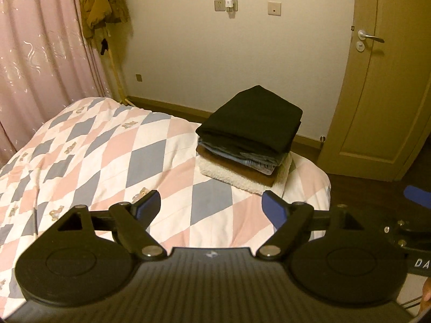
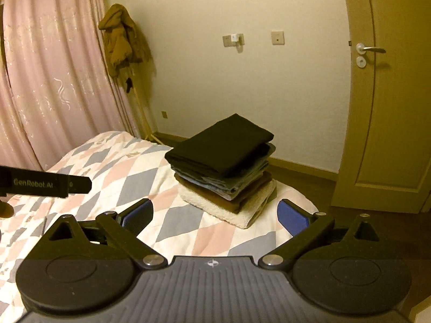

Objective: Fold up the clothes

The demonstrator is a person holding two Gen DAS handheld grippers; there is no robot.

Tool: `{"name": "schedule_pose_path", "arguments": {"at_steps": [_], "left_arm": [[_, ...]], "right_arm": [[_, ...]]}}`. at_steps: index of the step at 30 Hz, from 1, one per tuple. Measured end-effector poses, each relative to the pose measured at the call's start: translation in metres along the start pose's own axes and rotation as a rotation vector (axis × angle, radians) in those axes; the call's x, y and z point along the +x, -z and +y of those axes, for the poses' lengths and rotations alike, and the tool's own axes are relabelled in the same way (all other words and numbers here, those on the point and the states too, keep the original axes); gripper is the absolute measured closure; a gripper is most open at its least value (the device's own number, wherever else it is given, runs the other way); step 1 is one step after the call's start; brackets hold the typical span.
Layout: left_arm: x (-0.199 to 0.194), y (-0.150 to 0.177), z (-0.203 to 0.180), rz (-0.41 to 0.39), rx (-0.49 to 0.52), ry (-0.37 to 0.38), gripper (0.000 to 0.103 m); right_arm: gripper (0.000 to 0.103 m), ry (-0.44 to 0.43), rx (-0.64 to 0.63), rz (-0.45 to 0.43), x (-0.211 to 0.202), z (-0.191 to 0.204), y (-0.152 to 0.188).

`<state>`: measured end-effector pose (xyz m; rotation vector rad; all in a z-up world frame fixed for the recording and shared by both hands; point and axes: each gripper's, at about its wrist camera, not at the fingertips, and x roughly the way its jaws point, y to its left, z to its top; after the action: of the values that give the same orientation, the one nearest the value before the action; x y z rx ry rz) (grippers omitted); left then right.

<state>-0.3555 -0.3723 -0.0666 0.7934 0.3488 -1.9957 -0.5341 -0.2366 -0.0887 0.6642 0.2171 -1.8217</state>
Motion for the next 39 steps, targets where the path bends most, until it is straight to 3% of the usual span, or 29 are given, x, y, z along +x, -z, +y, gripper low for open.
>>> {"name": "schedule_pose_path", "arguments": {"at_steps": [10, 16, 23, 32, 39], "left_arm": [[-0.006, 0.015, -0.002, 0.007, 0.033, -0.001, 0.005], [0.0, 0.025, -0.001, 0.028, 0.029, -0.001, 0.001], [-0.004, 0.032, -0.001, -0.011, 0.073, -0.07, 0.001], [0.0, 0.037, 0.018, 0.02, 0.01, -0.007, 0.001], [0.019, 0.043, 0.021, 0.083, 0.014, -0.007, 0.001]], "right_arm": [[0.002, 0.077, 0.005, 0.03, -0.006, 0.017, 0.003], [0.0, 0.197, 0.033, 0.073, 0.004, 0.025, 0.006], [0.0, 0.218, 0.103, 0.097, 0.013, 0.029, 0.0], [0.0, 0.19, 0.114, 0.145, 0.024, 0.032, -0.001], [0.0, 0.188, 0.097, 0.189, 0.041, 0.036, 0.004]]}}
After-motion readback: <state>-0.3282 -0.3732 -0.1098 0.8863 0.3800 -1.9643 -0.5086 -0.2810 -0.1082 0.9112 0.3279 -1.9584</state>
